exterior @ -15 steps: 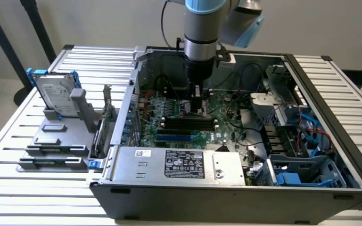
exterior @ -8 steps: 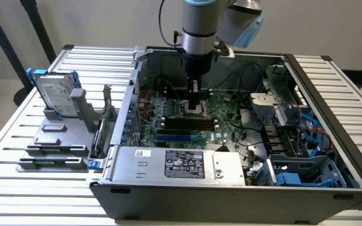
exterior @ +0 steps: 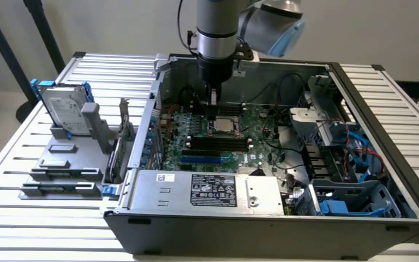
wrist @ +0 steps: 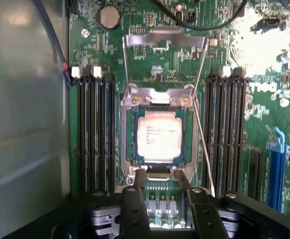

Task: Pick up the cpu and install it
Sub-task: 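Place the cpu into insertion slot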

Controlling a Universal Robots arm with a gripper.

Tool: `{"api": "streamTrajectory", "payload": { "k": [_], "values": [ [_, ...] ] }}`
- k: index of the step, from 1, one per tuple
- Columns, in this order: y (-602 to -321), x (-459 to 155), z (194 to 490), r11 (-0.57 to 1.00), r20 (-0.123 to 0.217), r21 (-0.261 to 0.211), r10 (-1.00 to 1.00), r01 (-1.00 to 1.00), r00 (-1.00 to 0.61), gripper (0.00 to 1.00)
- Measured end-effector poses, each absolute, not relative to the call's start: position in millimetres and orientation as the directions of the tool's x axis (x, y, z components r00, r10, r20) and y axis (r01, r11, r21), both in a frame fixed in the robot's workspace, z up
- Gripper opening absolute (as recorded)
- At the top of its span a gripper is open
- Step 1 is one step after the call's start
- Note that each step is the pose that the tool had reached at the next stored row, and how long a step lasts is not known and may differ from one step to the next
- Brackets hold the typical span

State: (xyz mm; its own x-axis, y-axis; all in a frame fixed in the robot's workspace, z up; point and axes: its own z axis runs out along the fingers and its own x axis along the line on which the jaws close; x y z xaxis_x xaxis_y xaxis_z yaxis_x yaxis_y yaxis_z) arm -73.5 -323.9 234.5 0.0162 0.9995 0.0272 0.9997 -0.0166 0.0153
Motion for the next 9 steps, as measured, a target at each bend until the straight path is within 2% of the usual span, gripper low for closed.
{"api": "streamTrajectory", "payload": {
  "k": [1, 3, 4, 5, 9],
  "values": [
    [-324.0, -76.7, 235.0, -0.017, 0.028, 0.015, 0.999, 1.000, 0.016, 0.36],
    [-324.5, -82.2, 235.8, -0.017, 0.029, 0.014, 0.999, 1.000, 0.016, 0.24],
    [-325.1, -83.8, 236.3, -0.017, 0.029, 0.014, 0.999, 1.000, 0.016, 0.24],
    [-325.5, -84.7, 236.7, -0.017, 0.029, 0.014, 0.999, 1.000, 0.016, 0.13],
    [-326.0, -85.3, 237.0, -0.017, 0.029, 0.014, 0.999, 1.000, 0.016, 0.11]
  ]
}}
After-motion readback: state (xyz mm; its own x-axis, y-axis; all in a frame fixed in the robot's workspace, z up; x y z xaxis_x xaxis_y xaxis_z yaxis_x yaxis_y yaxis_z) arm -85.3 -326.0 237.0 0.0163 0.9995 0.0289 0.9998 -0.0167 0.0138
